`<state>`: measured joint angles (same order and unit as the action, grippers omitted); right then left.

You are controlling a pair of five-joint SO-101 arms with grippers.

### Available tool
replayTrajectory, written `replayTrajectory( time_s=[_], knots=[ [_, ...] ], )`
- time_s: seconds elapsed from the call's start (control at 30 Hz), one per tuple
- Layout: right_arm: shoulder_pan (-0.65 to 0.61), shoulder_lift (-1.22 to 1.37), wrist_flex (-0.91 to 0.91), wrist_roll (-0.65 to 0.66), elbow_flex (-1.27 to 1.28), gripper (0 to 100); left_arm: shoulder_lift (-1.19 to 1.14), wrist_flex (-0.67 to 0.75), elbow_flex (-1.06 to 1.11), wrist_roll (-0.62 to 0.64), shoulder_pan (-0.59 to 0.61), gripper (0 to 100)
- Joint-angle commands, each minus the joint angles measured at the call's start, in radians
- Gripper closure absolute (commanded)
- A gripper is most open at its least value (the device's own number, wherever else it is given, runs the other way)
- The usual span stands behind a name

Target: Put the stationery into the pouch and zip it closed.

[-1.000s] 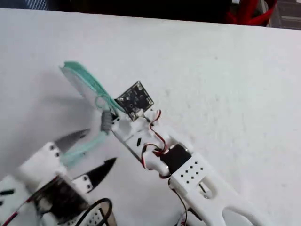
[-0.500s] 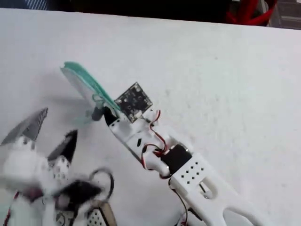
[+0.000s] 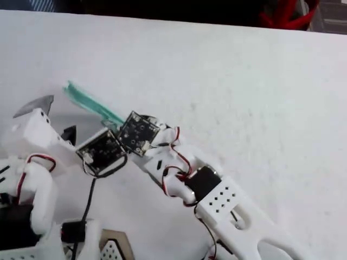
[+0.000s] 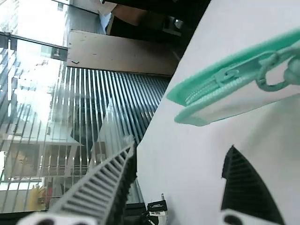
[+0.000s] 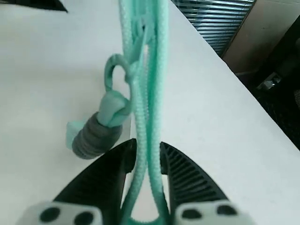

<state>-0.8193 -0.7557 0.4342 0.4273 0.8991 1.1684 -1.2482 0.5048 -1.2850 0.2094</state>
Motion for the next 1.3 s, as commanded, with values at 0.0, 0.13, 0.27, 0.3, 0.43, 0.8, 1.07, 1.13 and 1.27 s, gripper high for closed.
replayTrajectory(
  time_s=[0.0, 0.13, 0.27, 0.3, 0.43, 0.8, 1.07, 1.13, 1.27],
  knots=[
    [0.018, -0.042, -0.001, 0.012, -0.055, 98.1, -0.005, 0.048, 0.058, -0.008, -0.044, 71],
    [0.015, -0.065, -0.001, 0.012, -0.057, 98.1, -0.004, 0.063, 0.071, 0.035, -0.102, 71],
    [0.015, -0.067, -0.001, 0.012, -0.055, 98.1, -0.005, 0.072, 0.074, 0.048, -0.183, 71],
    [0.016, -0.064, -0.001, 0.012, -0.054, 98.1, -0.005, 0.072, 0.072, 0.046, -0.203, 71],
    [0.018, -0.062, -0.001, 0.012, -0.052, 98.1, -0.012, 0.066, 0.08, -0.032, -0.236, 72],
    [0.015, -0.064, 0.001, 0.005, -0.052, 98.1, -0.007, 0.072, 0.213, -0.221, -0.199, 95],
    [0.016, -0.071, -0.001, 0.003, -0.057, 98.1, -0.005, 0.066, 0.253, -0.222, -0.202, 98],
    [0.021, -0.073, 0.001, 0.003, -0.061, 98.1, -0.005, 0.066, 0.25, -0.218, -0.203, 98],
    [0.054, -0.11, 0.01, 0.003, -0.063, 98.1, -0.004, 0.074, 0.242, -0.158, -0.206, 98]
  ],
)
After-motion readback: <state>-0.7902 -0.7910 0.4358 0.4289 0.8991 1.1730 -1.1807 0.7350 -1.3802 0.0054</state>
